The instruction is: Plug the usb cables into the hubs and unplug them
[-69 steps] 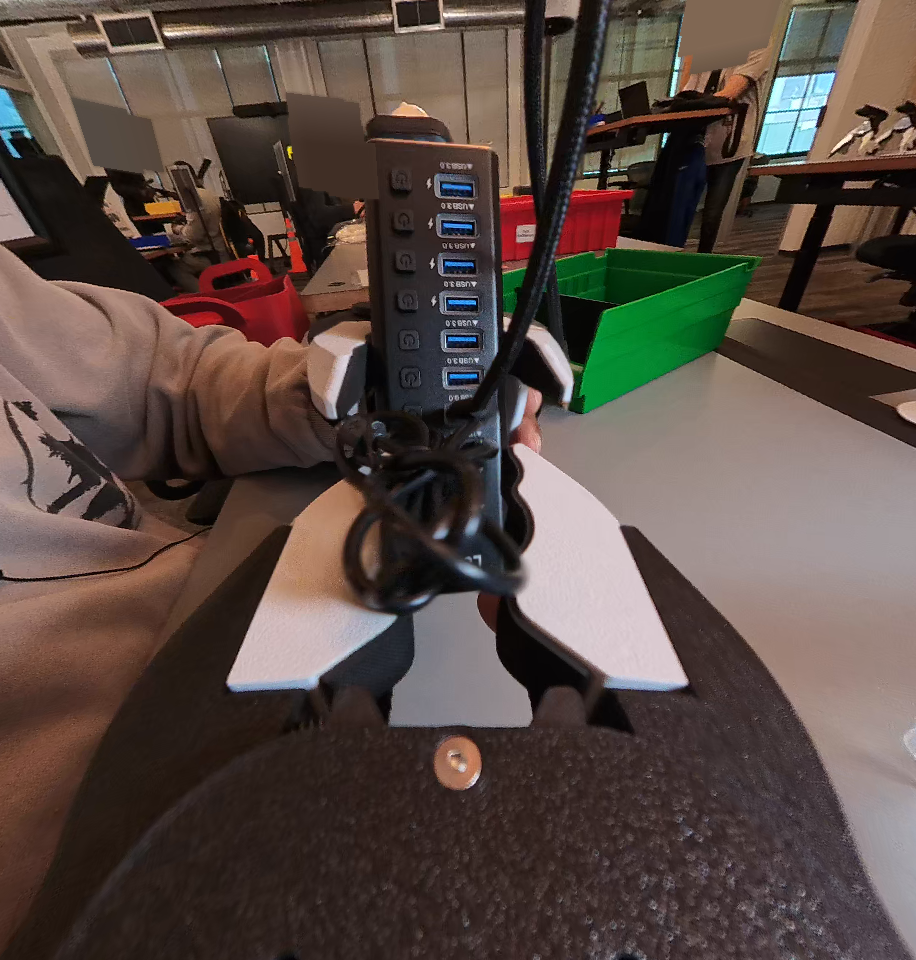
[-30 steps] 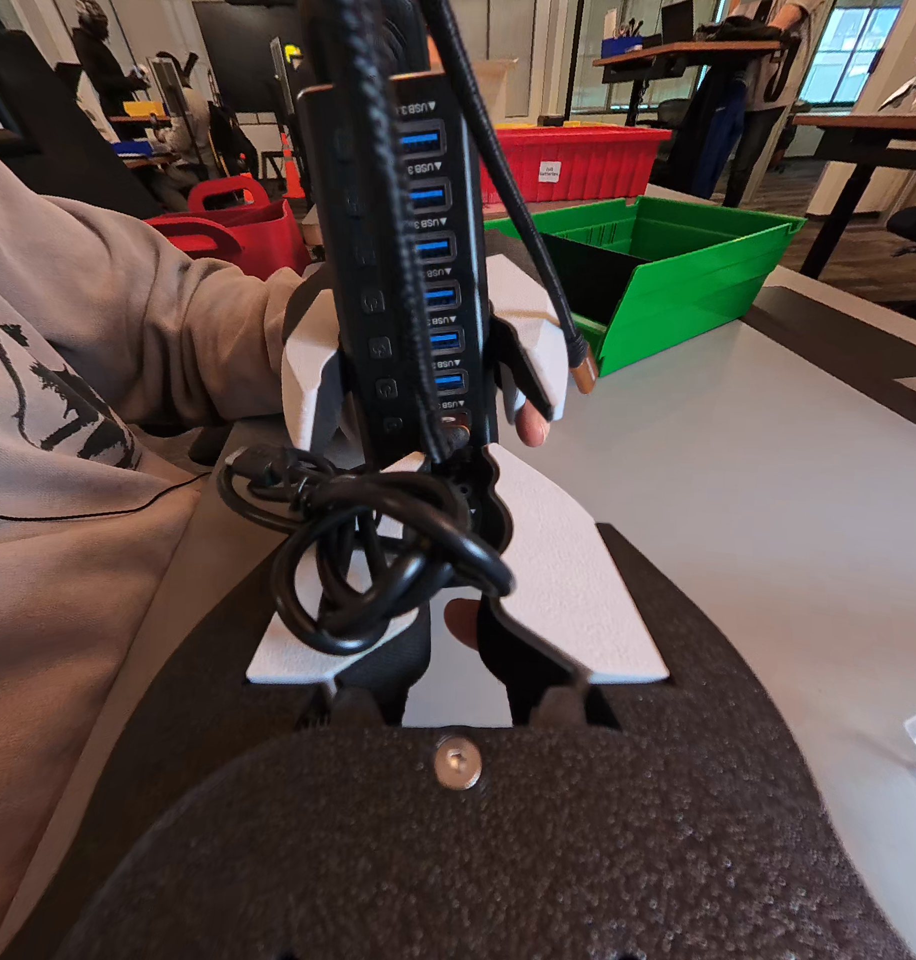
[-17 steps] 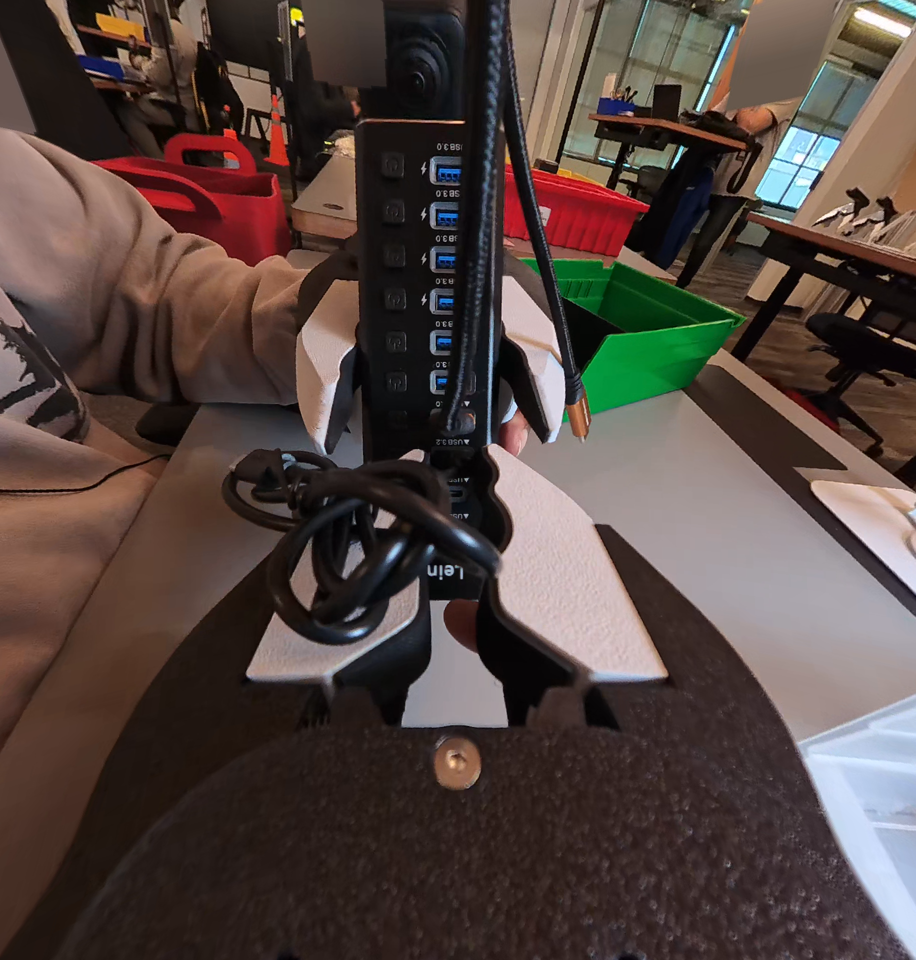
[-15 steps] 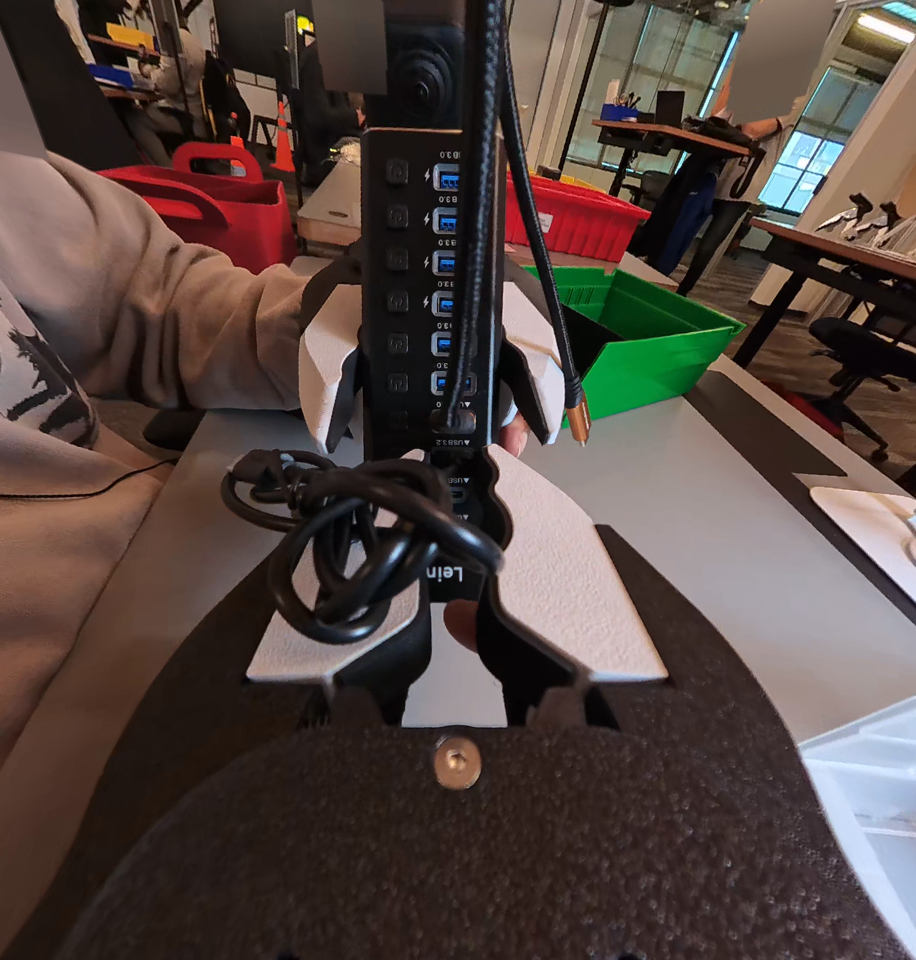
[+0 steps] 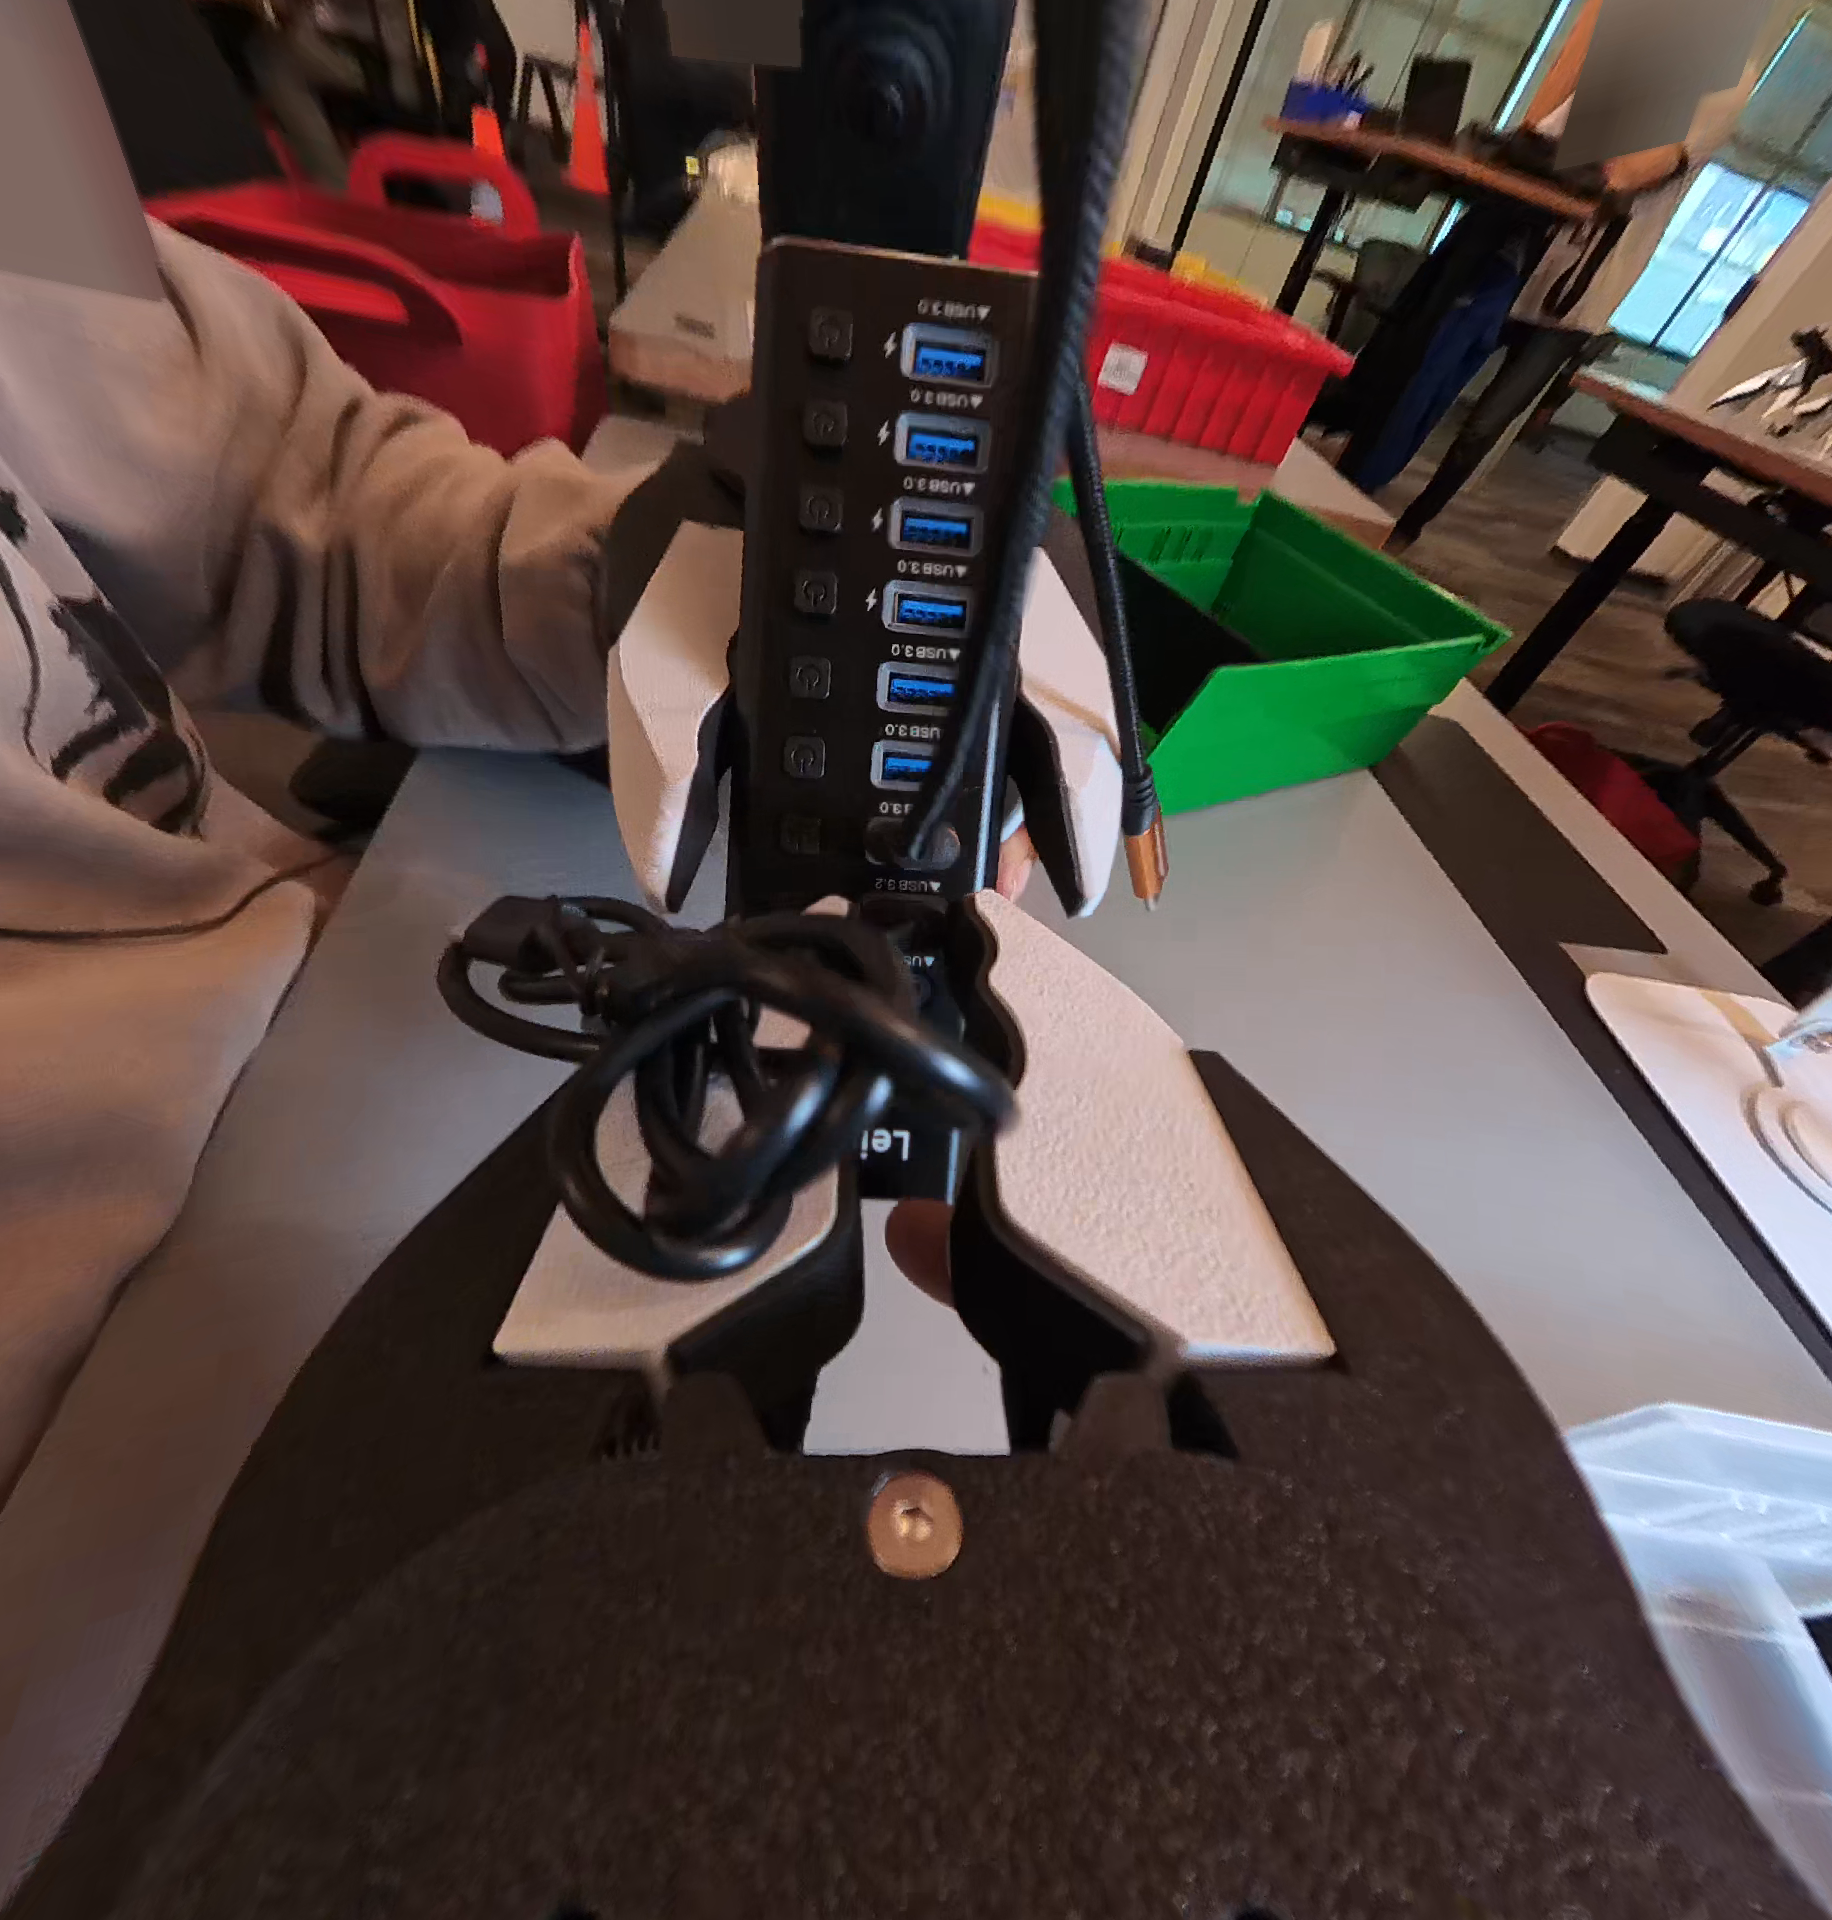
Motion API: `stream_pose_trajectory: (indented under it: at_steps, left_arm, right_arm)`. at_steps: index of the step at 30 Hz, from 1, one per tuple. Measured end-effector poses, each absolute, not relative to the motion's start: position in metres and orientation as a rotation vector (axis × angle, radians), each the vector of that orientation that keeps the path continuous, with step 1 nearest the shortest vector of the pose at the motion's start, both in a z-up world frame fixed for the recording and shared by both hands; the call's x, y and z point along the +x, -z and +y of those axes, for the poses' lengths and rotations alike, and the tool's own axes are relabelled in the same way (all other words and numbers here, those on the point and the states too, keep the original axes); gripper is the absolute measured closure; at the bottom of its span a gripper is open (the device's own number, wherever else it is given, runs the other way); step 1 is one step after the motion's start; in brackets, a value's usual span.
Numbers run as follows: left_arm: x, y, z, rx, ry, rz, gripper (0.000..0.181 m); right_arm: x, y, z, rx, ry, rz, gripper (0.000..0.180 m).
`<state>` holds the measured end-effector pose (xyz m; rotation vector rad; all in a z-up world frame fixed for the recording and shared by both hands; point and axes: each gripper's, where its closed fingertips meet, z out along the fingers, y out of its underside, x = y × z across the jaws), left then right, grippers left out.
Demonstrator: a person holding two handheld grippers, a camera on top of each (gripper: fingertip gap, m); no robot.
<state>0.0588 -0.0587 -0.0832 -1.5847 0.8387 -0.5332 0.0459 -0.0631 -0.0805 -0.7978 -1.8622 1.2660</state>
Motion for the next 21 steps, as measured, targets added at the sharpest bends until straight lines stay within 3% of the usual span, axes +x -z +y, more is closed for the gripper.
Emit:
stream_pose_trajectory:
  at_steps: [5, 10, 13, 17, 21]
  left_arm:
    - [0.006, 0.123, -0.054, -1.75, 0.43, 0.738, 0.109]
    - [0.001, 0.108, -0.045, -1.688, 0.418, 0.677, 0.109]
    - [-0.003, 0.102, -0.04, -1.648, 0.427, 0.621, 0.109]
    - [-0.012, 0.107, -0.041, -1.643, 0.483, 0.548, 0.109]
    - [-0.012, 0.101, -0.043, -1.602, 0.566, 0.496, 0.109]
  right_arm:
    - [0.071, 0.035, -0.006, -0.841, -1.199, -1.713, 0.165]
    - [0.065, 0.024, 0.054, -1.032, -0.924, -1.652, 0.164]
    - [0.055, 0.038, 0.129, -1.191, -0.424, -1.652, 0.166]
    - [0.079, 0.106, 0.213, -1.501, 0.275, -1.87, 0.163]
    - [0.08, 0.145, 0.233, -1.694, 0.289, -1.954, 0.152]
